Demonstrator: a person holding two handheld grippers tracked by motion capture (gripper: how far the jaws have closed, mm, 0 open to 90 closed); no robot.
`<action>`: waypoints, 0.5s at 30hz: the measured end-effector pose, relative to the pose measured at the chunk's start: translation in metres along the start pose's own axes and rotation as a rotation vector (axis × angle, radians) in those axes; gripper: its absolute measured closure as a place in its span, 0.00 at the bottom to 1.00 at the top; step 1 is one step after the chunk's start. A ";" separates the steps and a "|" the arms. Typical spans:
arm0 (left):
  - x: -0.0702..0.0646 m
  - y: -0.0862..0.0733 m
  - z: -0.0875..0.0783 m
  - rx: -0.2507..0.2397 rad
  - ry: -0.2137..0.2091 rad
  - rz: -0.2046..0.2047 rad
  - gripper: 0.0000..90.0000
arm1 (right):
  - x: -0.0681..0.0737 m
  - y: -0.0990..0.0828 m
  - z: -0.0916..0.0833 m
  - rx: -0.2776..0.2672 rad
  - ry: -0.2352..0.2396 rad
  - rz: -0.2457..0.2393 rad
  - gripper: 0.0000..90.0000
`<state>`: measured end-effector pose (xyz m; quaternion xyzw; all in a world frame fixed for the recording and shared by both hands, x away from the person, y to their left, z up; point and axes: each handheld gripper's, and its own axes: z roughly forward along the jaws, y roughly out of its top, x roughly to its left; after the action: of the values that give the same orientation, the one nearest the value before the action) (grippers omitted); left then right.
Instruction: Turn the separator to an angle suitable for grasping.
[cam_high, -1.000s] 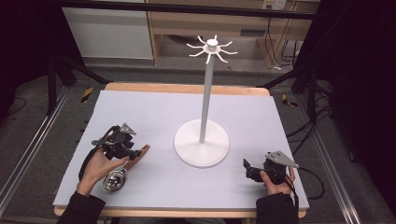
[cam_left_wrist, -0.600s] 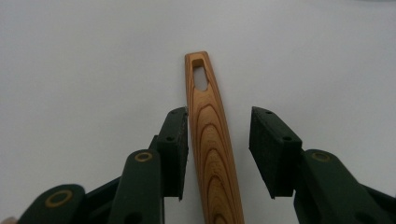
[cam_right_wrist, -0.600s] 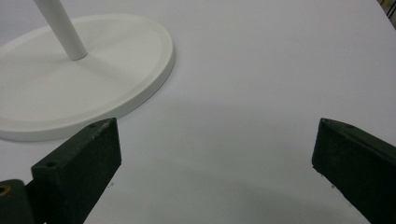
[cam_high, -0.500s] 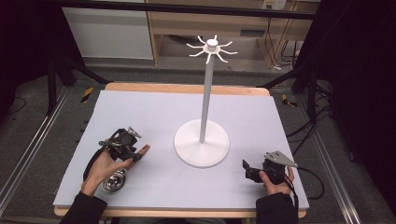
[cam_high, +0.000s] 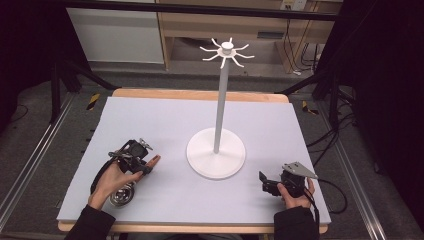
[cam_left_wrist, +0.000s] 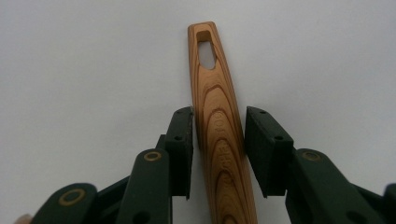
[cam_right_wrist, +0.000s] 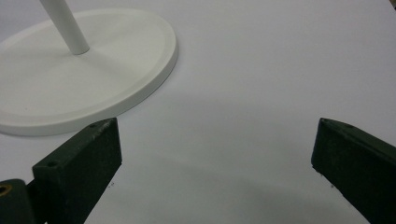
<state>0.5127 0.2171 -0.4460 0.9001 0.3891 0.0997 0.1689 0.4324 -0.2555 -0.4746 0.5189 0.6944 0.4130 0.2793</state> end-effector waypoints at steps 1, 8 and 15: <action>-0.001 0.000 0.001 0.005 0.000 -0.004 0.70 | 0.000 0.000 0.000 0.000 0.001 0.000 0.02; 0.001 0.001 0.003 0.020 -0.015 -0.005 0.70 | 0.000 0.000 0.001 0.005 0.003 0.000 0.02; 0.001 0.003 0.004 0.036 -0.017 -0.038 0.70 | -0.001 0.000 0.001 0.003 0.003 0.004 0.03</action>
<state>0.5169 0.2152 -0.4482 0.8963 0.4062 0.0817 0.1579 0.4332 -0.2562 -0.4750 0.5200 0.6943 0.4135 0.2767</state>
